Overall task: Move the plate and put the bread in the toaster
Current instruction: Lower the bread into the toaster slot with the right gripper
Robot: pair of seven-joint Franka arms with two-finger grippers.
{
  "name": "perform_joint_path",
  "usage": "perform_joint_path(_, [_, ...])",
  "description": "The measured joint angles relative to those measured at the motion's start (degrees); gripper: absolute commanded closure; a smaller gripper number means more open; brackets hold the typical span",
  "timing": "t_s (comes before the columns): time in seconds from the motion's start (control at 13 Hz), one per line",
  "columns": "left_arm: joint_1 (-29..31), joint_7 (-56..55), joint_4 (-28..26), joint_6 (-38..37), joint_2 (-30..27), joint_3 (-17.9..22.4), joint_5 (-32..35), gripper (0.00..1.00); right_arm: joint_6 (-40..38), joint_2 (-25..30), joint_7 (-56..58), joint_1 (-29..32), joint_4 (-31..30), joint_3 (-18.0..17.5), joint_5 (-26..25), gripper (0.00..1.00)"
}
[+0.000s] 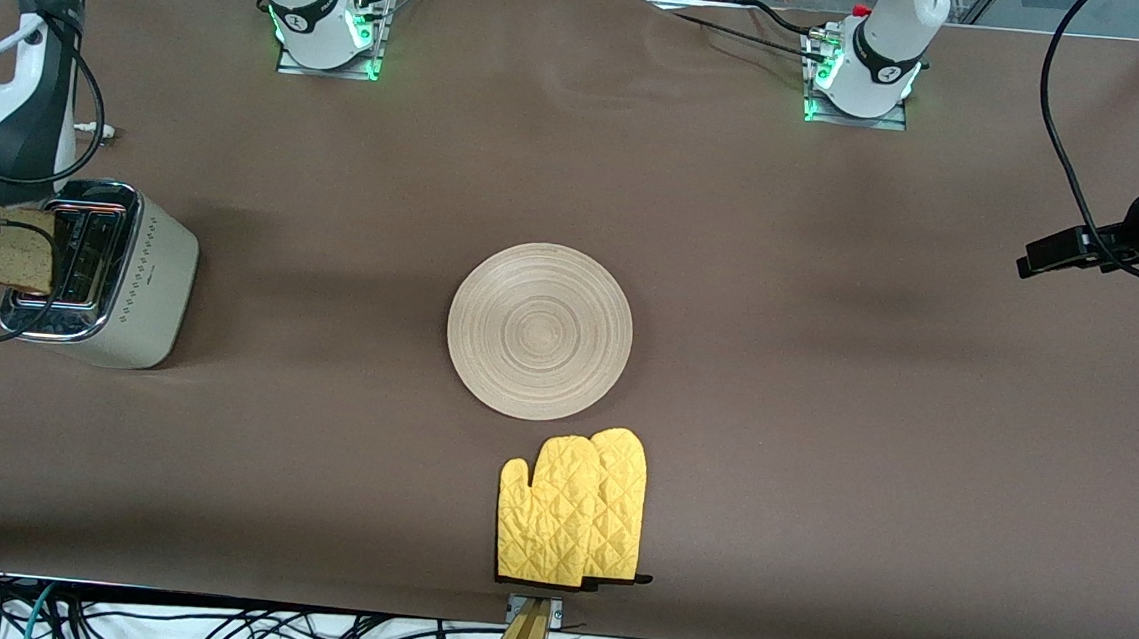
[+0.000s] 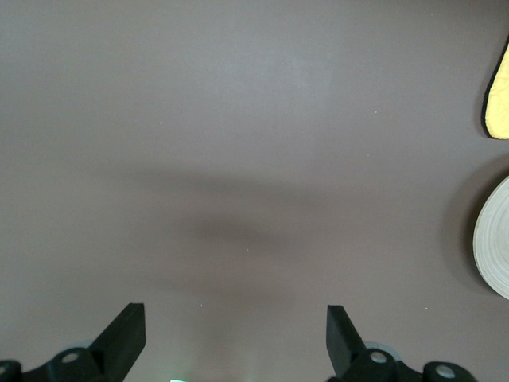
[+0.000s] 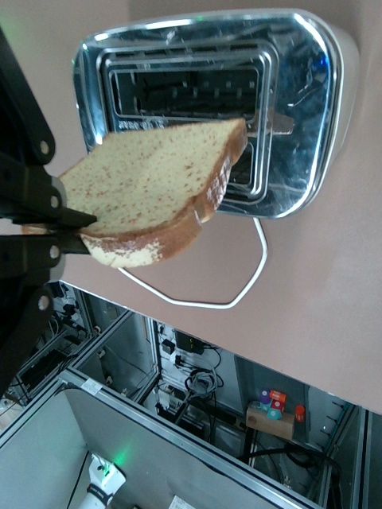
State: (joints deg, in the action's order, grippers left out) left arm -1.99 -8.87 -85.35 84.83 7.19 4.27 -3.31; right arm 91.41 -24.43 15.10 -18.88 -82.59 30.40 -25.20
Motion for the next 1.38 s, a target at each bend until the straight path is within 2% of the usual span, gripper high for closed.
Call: perform_joint_path(1.38, [0.00,0.00,0.00,0.00,0.00,0.00,0.00,0.00,1.75,-4.65,-4.23,2.87,0.02,0.66,-1.49,1.00])
